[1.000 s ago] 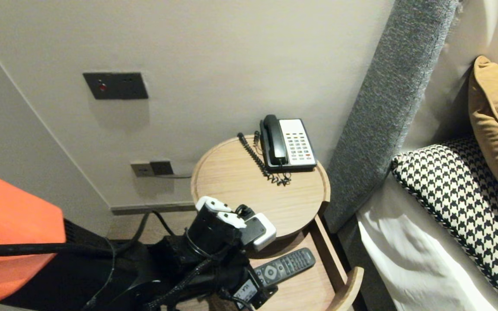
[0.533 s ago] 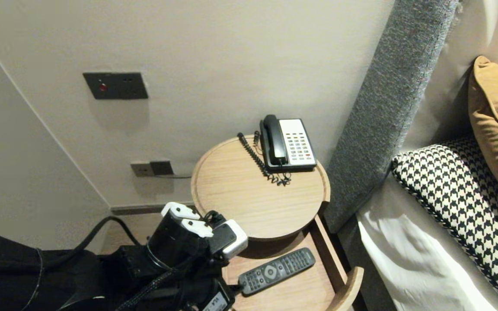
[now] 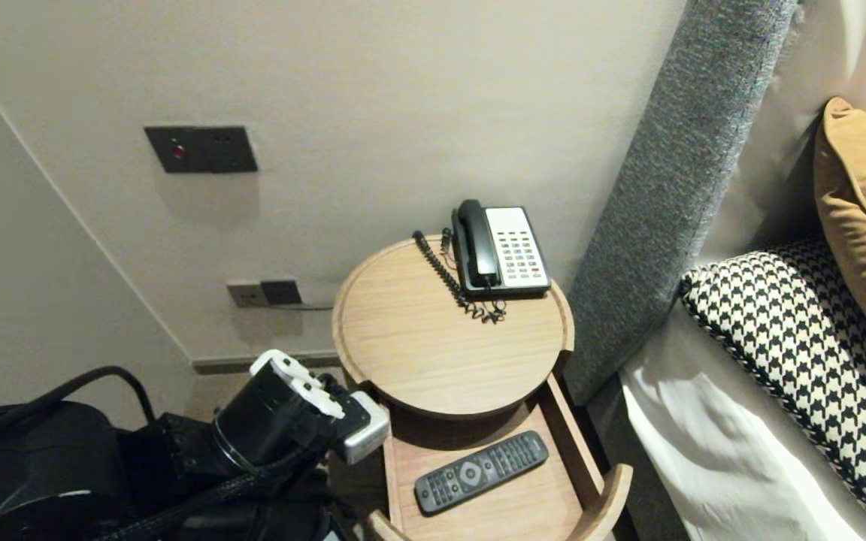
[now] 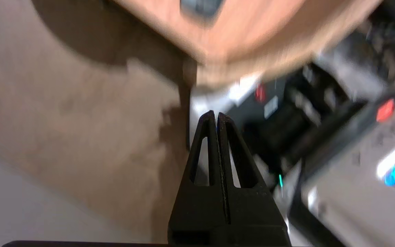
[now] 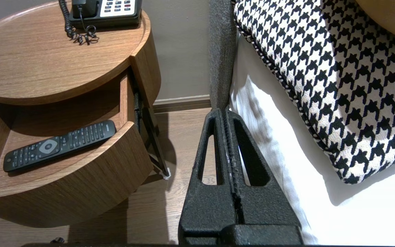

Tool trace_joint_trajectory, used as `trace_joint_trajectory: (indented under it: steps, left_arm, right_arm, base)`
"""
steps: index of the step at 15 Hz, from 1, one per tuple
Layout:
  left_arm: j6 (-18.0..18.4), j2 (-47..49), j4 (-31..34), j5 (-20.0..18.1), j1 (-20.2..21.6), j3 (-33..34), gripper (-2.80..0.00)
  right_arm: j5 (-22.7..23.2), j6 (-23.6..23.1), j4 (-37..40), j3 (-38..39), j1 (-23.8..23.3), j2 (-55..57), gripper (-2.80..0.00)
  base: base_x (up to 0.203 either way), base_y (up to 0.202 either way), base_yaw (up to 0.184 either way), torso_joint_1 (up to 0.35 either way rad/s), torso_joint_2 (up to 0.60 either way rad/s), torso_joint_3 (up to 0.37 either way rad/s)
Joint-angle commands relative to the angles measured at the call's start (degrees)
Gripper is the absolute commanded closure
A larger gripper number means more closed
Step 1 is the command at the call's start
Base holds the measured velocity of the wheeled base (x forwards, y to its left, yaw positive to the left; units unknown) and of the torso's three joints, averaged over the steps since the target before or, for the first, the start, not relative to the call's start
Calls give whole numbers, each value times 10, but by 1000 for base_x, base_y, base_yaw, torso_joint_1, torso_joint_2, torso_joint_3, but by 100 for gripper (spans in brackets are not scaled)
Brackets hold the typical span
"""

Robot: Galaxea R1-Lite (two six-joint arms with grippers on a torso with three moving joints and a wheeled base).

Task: Close the nightstand drawer

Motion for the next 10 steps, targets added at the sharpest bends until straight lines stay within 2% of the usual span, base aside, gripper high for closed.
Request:
trace_joint_trajectory:
  steps: [1,6,10]
  left_arm:
    - [-5,-4,41,-1,-5,-1,0]
    - [-12,30,44,1,-26,8,0]
    - [-38,83,31,1,-42,3,0]
  right_arm:
    - [0,0,0,23,0,0,0]
    - [0,0,0,23,0,0,0]
    - [0,0,0,23,0,0,0]
  base:
    - [0,0,0,0,0,0]
    - [0,0,0,0,0,0]
    - [0,0,0,0,0,0]
